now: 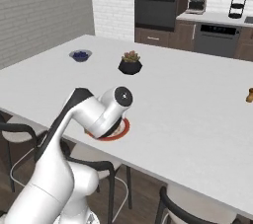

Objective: Start the toaster. Once the lever pops up, take the bread to the plate on the dining counter.

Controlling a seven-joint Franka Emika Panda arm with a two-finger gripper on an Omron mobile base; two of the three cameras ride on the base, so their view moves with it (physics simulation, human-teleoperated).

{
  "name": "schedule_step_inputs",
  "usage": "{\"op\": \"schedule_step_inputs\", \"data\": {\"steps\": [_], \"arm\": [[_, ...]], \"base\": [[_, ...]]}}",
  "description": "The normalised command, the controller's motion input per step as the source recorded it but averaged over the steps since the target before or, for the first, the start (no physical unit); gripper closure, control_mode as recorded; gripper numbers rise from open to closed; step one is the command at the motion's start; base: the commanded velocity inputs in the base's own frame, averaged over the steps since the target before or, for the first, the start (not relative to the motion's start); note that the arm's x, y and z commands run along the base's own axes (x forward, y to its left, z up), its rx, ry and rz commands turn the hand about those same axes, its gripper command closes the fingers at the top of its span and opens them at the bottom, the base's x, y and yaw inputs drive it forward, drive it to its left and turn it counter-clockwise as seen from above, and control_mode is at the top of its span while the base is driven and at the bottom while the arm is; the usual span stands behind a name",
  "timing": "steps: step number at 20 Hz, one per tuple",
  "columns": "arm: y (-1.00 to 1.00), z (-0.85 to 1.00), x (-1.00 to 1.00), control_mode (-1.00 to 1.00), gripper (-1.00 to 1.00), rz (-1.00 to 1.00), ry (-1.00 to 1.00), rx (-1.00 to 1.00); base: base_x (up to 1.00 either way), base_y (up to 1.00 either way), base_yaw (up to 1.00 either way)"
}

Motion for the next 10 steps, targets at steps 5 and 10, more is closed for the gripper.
{"op": "schedule_step_inputs", "data": {"steps": [5,10], "arm": [[0.00,-0.50,0.07,-1.00,1.00,0.02,0.11,0.00],[0.02,-0.17,0.13,-1.00,1.00,0.01,0.03,0.00]], "base": [[0.00,0.00,0.00],[0.00,0.00,0.00]]}}
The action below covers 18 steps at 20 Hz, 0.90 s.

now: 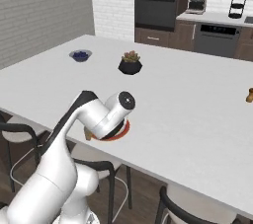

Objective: Start the toaster. Once the lever pops up, take the bread to the plate on the dining counter.

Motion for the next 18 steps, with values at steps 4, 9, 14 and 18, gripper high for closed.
{"op": "schedule_step_inputs", "data": {"steps": [4,9,14,18], "arm": [[0.02,0.00,0.23,-1.00,1.00,0.00,0.00,0.00],[0.03,-0.04,0.31,-1.00,1.00,0.01,0.00,0.00],[0.08,-0.15,0.38,-1.00,1.00,0.01,0.00,0.00],[0.03,-0.14,0.38,-1.00,1.00,0.02,0.00,-0.01]], "base": [[0.00,0.00,0.00],[0.00,0.00,0.00],[0.00,0.00,0.00],[0.00,0.00,0.00]]}}
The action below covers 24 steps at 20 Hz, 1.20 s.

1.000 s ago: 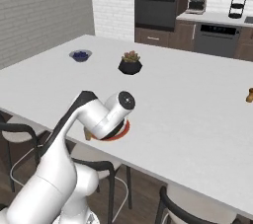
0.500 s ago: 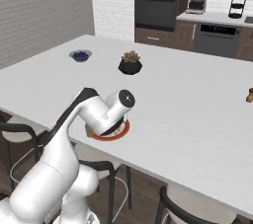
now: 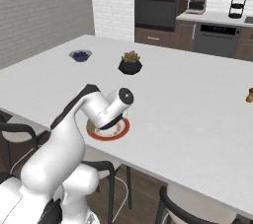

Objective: Start the toaster. Once the lever pops up, take the bread to the plate on the dining counter.

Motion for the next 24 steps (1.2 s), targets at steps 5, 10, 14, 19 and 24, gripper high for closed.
{"op": "schedule_step_inputs", "data": {"steps": [5,10,14,19,24], "arm": [[0.00,-0.08,0.08,-1.00,1.00,0.02,0.00,0.00],[0.00,-0.09,0.01,-1.00,1.00,0.01,0.00,0.00],[0.00,-0.11,0.00,-1.00,1.00,0.00,0.00,0.00],[0.00,-0.12,0.07,-1.00,1.00,0.00,0.00,0.00],[0.00,-0.15,0.20,-1.00,1.00,0.00,0.00,-0.01]], "base": [[0.00,0.00,0.00],[0.00,0.00,0.00],[0.00,0.00,0.00],[0.00,0.00,0.00],[0.00,0.00,0.00]]}}
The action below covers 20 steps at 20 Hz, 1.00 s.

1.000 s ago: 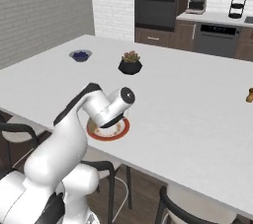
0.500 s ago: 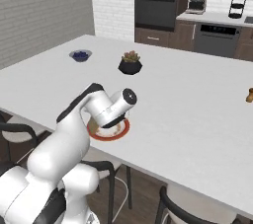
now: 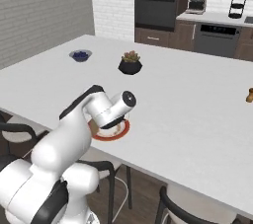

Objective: Start the toaster. Once the lever pops up, take the bread to the plate on the dining counter.

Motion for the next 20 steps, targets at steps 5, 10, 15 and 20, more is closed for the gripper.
{"op": "schedule_step_inputs", "data": {"steps": [5,10,15,20], "arm": [[0.00,-0.17,0.33,-1.00,1.00,0.00,0.00,-0.01],[0.00,-0.17,0.31,-1.00,1.00,0.00,0.00,-0.01],[-0.01,-0.17,0.16,-1.00,1.00,0.01,0.00,-0.02],[0.00,-0.10,0.13,-1.00,1.00,0.02,0.00,-0.01]], "base": [[0.00,0.00,0.00],[0.00,0.00,0.00],[0.00,0.00,0.00],[0.00,0.00,0.00]]}}
